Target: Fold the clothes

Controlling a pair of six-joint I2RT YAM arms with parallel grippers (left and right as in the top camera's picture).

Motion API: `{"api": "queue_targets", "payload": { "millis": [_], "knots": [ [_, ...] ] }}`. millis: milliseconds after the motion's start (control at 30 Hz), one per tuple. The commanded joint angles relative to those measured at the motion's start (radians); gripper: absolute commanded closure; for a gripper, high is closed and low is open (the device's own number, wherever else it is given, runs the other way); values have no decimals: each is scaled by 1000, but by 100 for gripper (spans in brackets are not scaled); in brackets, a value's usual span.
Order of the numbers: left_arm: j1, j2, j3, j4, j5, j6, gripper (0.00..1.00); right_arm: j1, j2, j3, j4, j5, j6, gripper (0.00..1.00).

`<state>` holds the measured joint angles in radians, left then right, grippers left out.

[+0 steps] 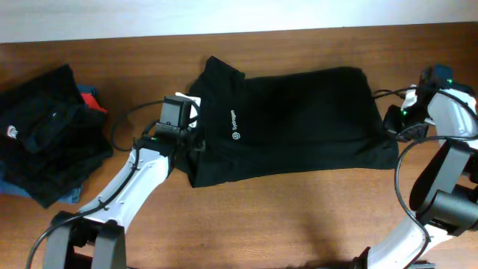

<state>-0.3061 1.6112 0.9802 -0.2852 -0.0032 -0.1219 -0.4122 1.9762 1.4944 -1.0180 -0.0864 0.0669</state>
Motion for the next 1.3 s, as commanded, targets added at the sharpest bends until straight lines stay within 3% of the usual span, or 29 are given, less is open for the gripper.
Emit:
{"api": "queue_targets", "payload": {
  "millis": [0, 467, 567, 700, 867, 1267],
  "knots": [
    [3, 17, 16, 21, -91, -1, 88, 8, 13, 14, 6, 9, -5, 92],
    [6, 18, 16, 90, -146, -1, 88, 8, 13, 14, 40, 21, 2, 91],
    [30, 15, 18, 50, -156, -40, 87, 8, 13, 14, 42, 21, 1, 68],
    [101, 14, 19, -28, -37, -54, 87, 7, 13, 14, 38, 20, 1, 61],
    [170, 39, 19, -86, 27, -53, 86, 7, 13, 14, 27, 19, 2, 60],
    [173, 208, 19, -2, 115, -32, 87, 7, 13, 14, -11, 19, 1, 60]
  ]
}}
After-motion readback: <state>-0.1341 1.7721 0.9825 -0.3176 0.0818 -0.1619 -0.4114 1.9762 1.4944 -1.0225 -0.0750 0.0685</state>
